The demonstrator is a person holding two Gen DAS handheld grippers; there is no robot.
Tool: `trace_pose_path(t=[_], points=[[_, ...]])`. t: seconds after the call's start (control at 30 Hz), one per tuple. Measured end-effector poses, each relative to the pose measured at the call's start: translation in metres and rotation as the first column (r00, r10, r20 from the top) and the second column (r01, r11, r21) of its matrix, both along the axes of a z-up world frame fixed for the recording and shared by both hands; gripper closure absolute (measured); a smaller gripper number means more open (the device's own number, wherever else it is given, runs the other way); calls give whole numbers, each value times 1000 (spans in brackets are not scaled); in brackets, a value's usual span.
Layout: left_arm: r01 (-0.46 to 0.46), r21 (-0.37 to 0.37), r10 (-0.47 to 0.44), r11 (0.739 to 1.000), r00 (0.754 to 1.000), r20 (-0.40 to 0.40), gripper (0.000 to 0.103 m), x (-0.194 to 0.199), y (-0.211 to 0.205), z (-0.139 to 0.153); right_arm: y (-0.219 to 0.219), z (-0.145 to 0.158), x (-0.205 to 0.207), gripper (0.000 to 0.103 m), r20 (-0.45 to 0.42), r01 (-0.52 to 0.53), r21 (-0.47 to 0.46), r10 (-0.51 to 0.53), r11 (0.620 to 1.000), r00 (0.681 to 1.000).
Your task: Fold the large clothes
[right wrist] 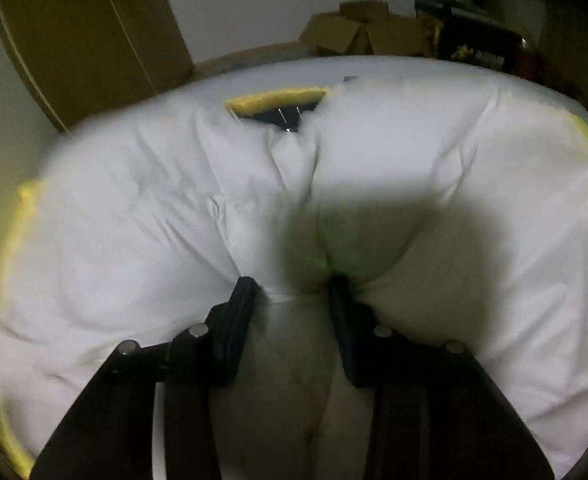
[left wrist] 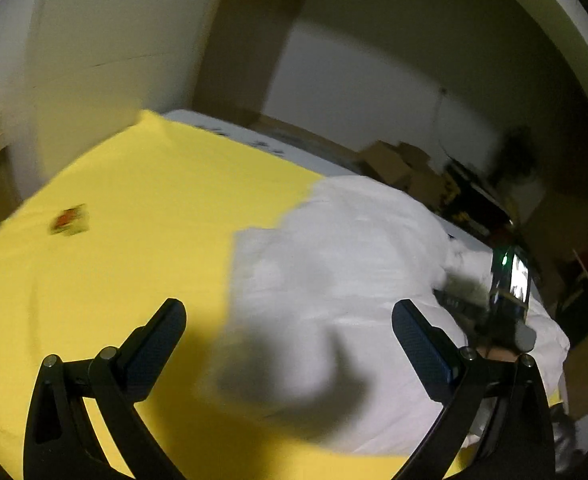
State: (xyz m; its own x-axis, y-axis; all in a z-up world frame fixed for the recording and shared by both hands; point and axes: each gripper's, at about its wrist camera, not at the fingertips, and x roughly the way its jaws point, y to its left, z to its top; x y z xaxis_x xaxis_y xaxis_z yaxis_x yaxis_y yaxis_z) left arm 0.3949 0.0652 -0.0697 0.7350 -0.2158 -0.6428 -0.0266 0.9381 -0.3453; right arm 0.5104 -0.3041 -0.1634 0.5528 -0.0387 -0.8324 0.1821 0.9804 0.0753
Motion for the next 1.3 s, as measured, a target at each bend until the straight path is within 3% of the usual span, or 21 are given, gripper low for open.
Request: trace_pose_path(t=[0.1,0.17,0.27,0.33,0.4,0.5,0.63,0.7,0.77,0.83,0.93,1.03,1.1,1.17,1.2,1.3], points=[[-32,-48,31,998,1000,-2,0,-19,34,3,12,6,7,62,-55,-41,-80,37,996,998],[-47,-48,46,998,999,-16,0,-34,49,0,3,21,-3,63,-84,-24,-25,22,999,996],[-47,-41,45,998,997,-58,0,-43,63,-14,12,59,-78,61,-10,-46,-40,45,998,999],[-48,-68,42,997,995,-93,0,-40,68,-25,20,50,-107,61,-43,-79,17,79,997,996],[-40,-119,24,992,990,-137,0,-28,65,-37,21,32,-128,62,-39,-93,-18,93,995,995],[-26,-201,-13,979,982,-188,0,-14,66,-49,21,17,-126,62,-9,-97,-56,97,994,995],[4,-381,-97,924,970,-224,0,-15,67,-61,22,31,-136,62,-51,-91,0,90,996,995],[4,-398,-107,917,966,-237,0,-20,67,-64,20,46,-151,61,21,-77,-22,77,997,997],[-12,-391,-94,920,963,-251,0,-24,68,-67,21,22,-150,61,-37,-92,2,92,996,995],[-26,-411,-91,911,961,-262,0,-27,70,-71,28,16,-144,61,12,-125,-65,126,990,992],[-6,-467,-134,884,954,-267,0,-31,66,-78,16,30,-144,58,-5,-105,23,105,994,994],[-7,-523,-165,852,946,-280,0,-30,63,-90,3,51,-160,48,83,-72,129,62,989,995],[-23,-596,-178,802,944,-277,0,-28,63,-96,3,61,-176,46,128,-76,145,58,986,990],[-25,-692,-197,721,951,-239,0,-20,60,-100,-4,63,-191,46,138,-98,180,74,979,988],[-22,-709,-199,705,953,-228,0,-16,57,-101,-4,62,-197,46,134,-105,194,79,975,988],[-36,-688,-201,725,944,-261,0,-3,44,-108,-6,58,-213,46,140,-115,226,85,967,987]])
